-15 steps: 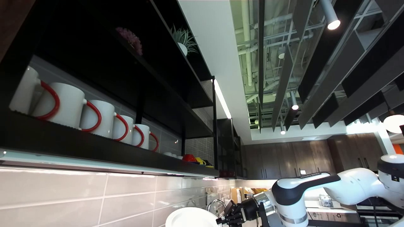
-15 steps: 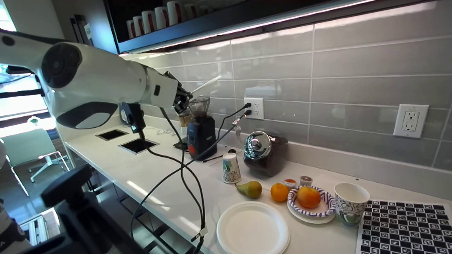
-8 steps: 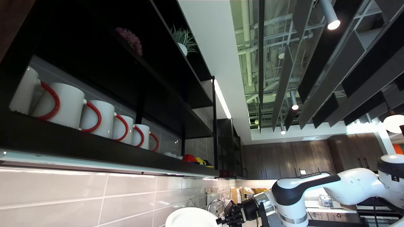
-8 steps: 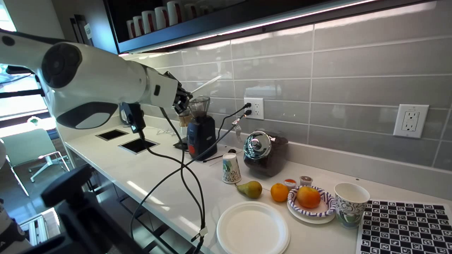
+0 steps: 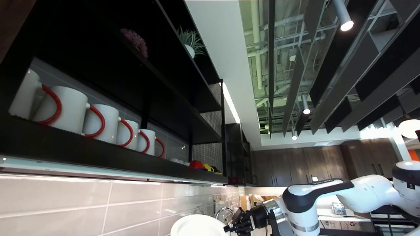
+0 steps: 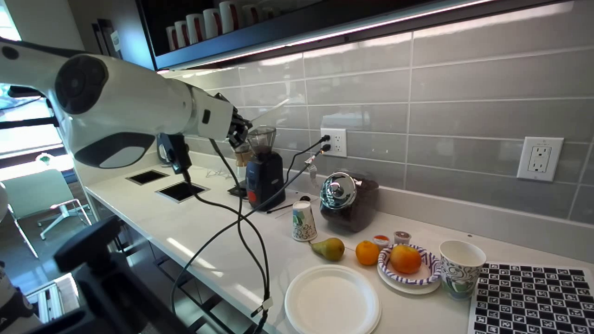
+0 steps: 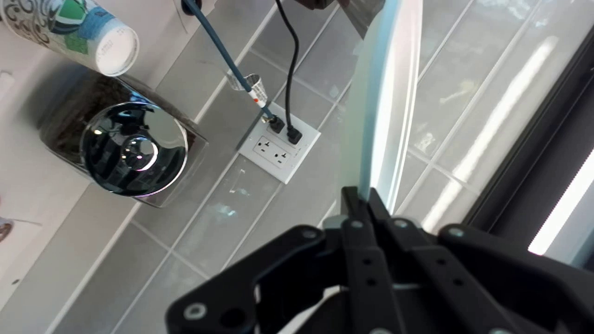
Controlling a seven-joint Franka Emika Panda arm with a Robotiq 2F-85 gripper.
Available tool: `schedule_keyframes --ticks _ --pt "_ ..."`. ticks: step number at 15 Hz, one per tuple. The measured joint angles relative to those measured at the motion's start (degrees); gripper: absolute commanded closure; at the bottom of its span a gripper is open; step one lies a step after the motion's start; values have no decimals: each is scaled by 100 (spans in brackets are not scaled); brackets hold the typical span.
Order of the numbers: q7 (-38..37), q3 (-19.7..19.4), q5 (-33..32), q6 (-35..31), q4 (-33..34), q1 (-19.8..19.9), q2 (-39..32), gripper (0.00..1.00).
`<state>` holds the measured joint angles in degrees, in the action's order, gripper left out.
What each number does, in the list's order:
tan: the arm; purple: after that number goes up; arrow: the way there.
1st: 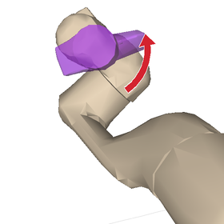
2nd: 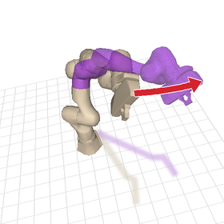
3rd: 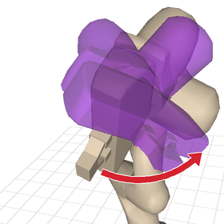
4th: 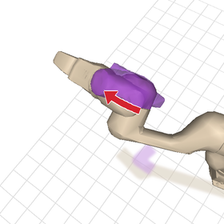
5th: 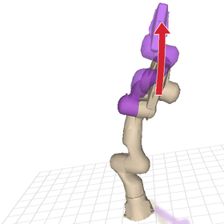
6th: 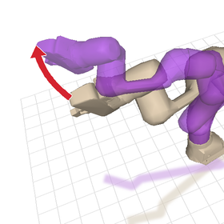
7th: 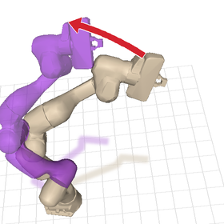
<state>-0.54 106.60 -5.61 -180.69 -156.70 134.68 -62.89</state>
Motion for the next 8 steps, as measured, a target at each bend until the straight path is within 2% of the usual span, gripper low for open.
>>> schedule_keyframes --ticks 3,8 --pt "41 147 -6 15 6 -187 -132 96" --pt "78 147 -7 15 12 -209 -168 99"
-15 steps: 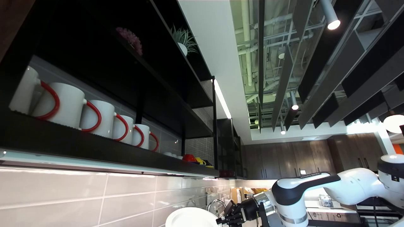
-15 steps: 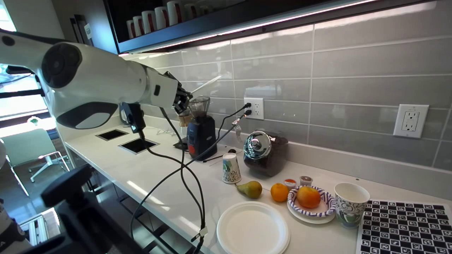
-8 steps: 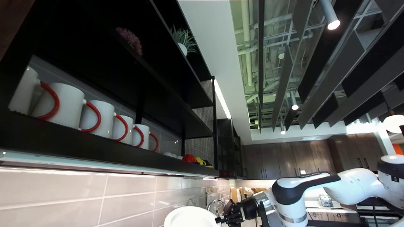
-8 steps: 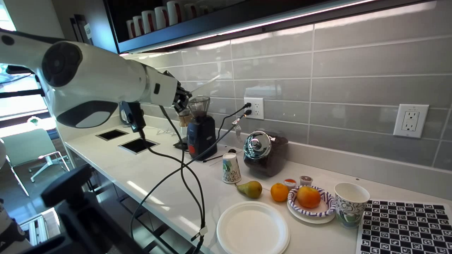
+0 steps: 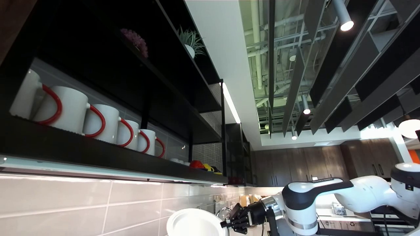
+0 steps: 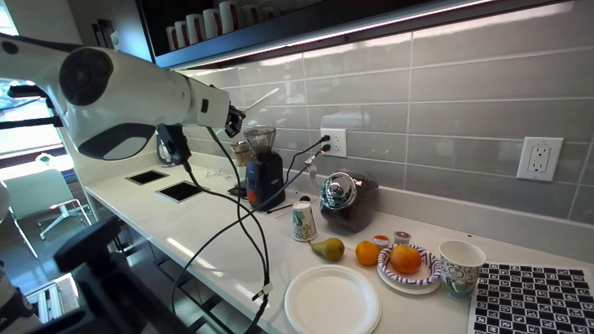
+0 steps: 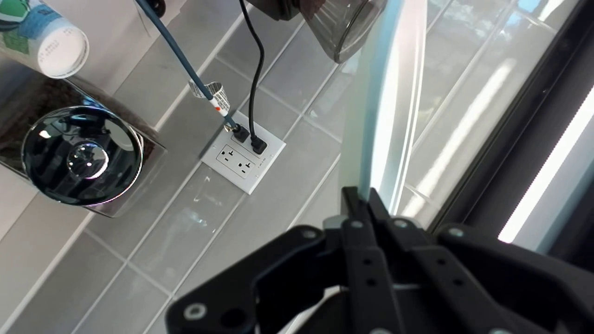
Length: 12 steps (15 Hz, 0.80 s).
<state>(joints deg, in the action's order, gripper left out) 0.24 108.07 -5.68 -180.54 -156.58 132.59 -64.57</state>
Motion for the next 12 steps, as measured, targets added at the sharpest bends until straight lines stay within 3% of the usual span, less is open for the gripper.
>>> schedule_keyframes --ticks 4,12 --pt "96 95 -19 211 -7 -7 -64 99" --pt "147 1003 -29 735 6 15 -191 99"
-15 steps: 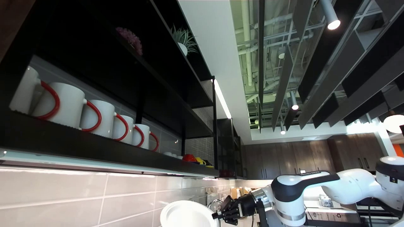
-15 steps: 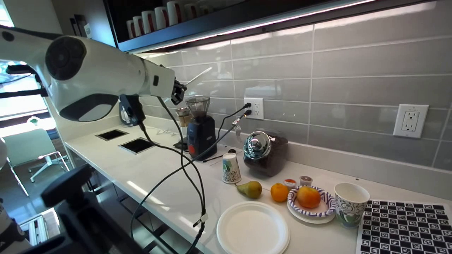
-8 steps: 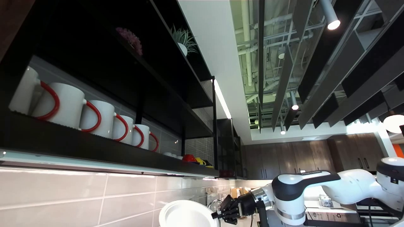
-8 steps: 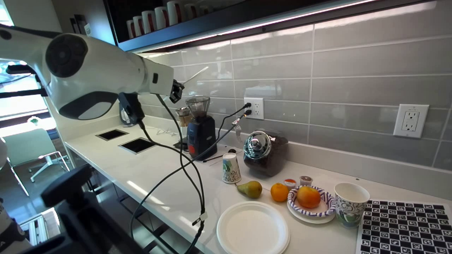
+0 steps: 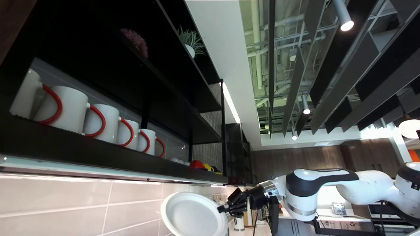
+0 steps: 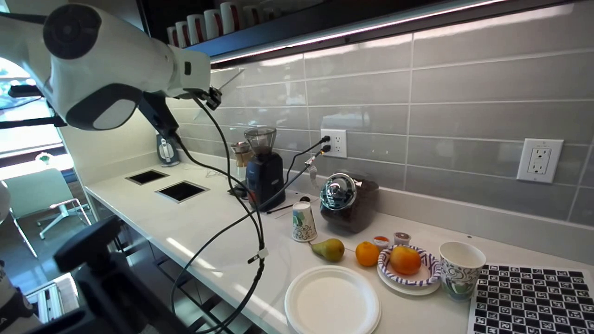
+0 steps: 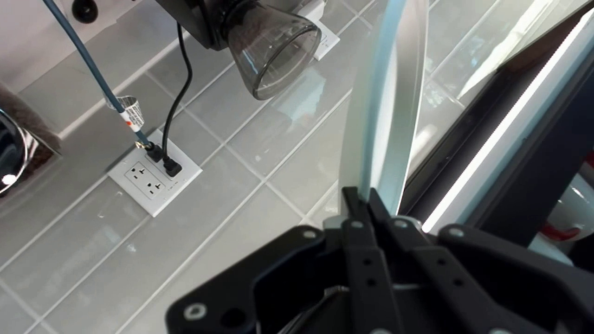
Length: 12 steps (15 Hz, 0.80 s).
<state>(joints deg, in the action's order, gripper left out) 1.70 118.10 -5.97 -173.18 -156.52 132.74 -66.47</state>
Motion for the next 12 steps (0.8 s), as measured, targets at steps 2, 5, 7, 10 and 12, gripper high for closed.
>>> schedule_keyframes --ticks 2,5,7,10,12 --pt "-8 115 0 10 14 -12 -3 99" --pt "-9 252 0 73 94 -23 -14 99" --pt "-9 375 0 251 173 -27 -19 99" --pt "-9 575 0 832 308 -48 -22 99" --pt "-9 695 0 1163 381 -70 -34 99"
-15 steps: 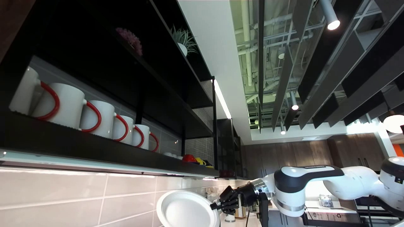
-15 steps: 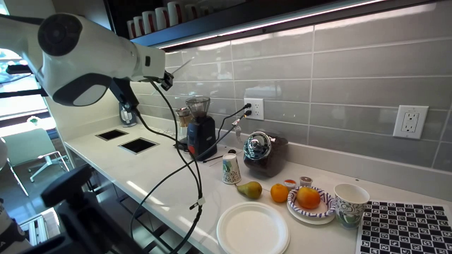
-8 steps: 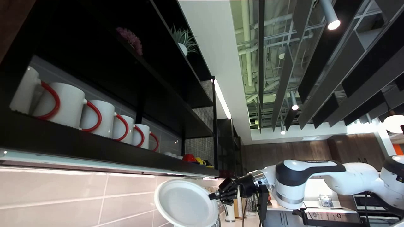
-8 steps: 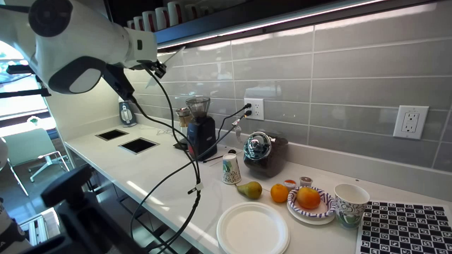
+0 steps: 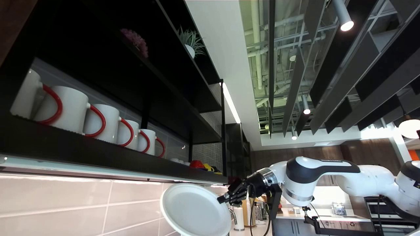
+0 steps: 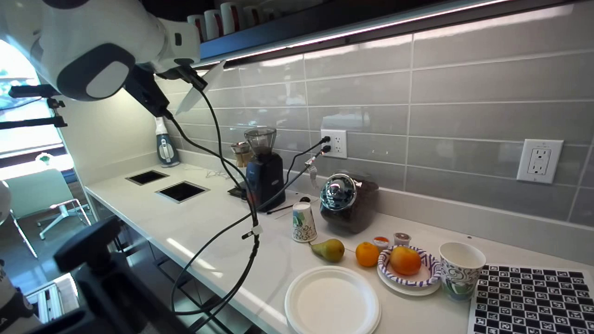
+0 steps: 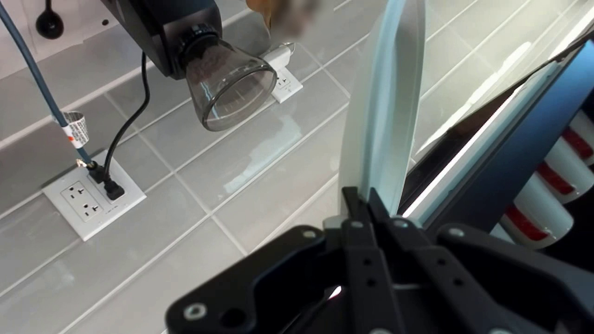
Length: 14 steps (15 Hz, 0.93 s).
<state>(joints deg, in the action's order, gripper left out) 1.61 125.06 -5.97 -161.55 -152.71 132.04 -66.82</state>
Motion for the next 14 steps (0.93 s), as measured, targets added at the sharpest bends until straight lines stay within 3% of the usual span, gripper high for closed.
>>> schedule_keyframes --ticks 14 --pt "15 647 0 78 426 -130 -93 99"
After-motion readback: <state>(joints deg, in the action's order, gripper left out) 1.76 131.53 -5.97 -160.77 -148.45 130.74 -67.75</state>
